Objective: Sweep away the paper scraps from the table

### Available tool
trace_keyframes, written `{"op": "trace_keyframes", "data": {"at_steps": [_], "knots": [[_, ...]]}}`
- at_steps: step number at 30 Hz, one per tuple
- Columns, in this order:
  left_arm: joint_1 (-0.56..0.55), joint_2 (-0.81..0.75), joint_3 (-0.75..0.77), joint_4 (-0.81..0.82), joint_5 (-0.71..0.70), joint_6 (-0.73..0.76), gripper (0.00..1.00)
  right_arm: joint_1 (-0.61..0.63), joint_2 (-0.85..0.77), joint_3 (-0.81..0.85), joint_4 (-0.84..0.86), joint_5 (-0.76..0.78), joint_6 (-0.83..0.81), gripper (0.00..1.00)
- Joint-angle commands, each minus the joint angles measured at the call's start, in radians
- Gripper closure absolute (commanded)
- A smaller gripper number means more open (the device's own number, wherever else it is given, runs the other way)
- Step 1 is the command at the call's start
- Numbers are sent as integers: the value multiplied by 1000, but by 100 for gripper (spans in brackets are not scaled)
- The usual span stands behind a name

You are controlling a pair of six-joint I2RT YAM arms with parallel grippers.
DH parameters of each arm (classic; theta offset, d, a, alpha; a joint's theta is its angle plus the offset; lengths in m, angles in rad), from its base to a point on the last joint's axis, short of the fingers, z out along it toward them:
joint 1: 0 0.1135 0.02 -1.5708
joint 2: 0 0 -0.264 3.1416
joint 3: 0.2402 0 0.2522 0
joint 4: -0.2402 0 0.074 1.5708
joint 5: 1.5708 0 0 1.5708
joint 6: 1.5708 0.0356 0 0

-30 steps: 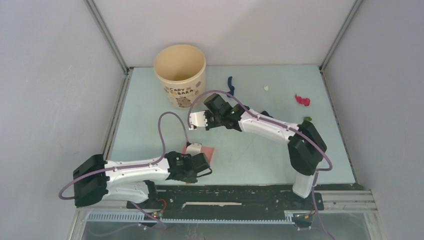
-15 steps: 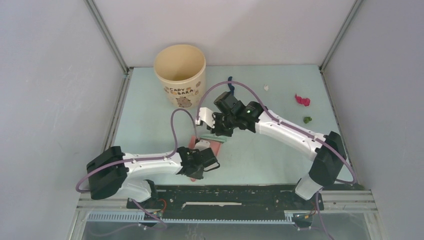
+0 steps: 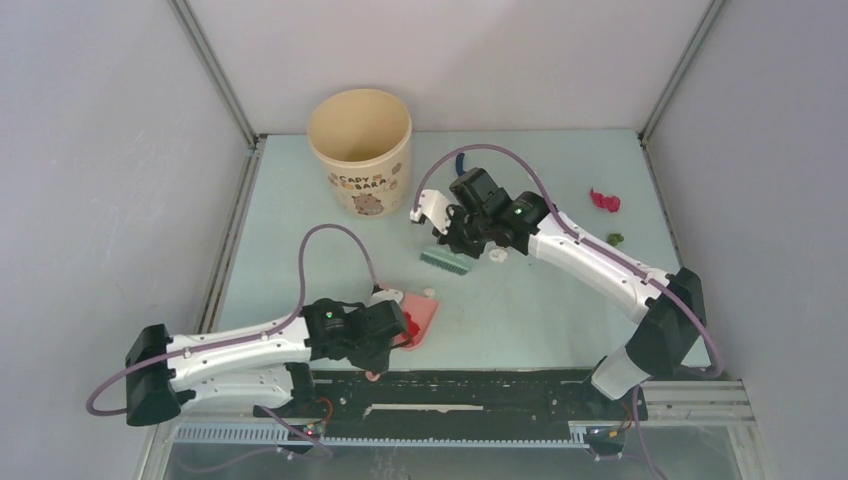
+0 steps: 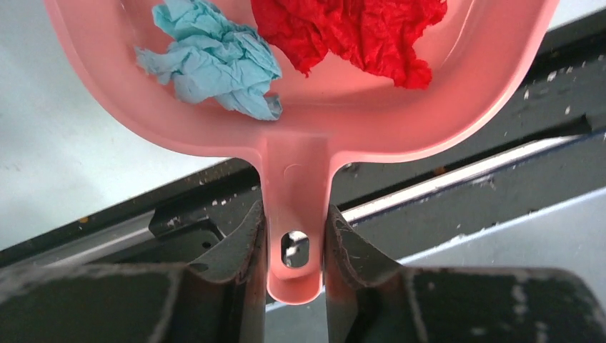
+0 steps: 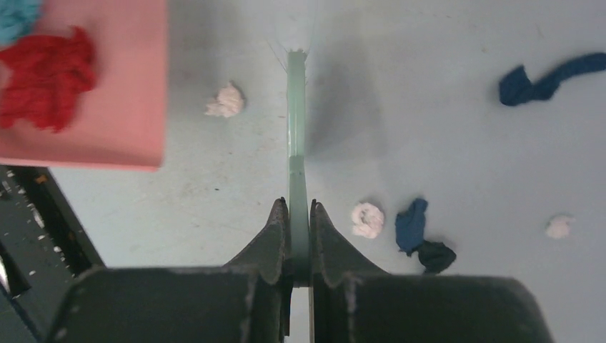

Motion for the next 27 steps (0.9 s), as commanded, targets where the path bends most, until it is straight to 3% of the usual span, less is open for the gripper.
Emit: {"op": "trace_keyframes", "data": {"at_steps": [1, 7, 11, 14, 21, 27], "knots": [[-28, -18, -20, -70, 108, -32, 100, -24, -53, -2, 70, 88, 44, 100], [-57, 116, -19, -95, 109, -12, 100, -20, -14, -9, 97, 209, 101, 100], [-57, 222, 28, -76, 106, 23, 100, 10, 22, -6, 96, 208, 135, 100], [-44, 297, 59, -26, 136, 64, 100, 44, 52, -5, 95, 157, 160, 100], [32, 392, 114, 38, 145, 130, 100, 111, 115, 30, -27, -128, 161, 100], [50, 463, 139, 61, 150, 169, 100, 100, 66, 72, -107, -245, 215, 100]]}}
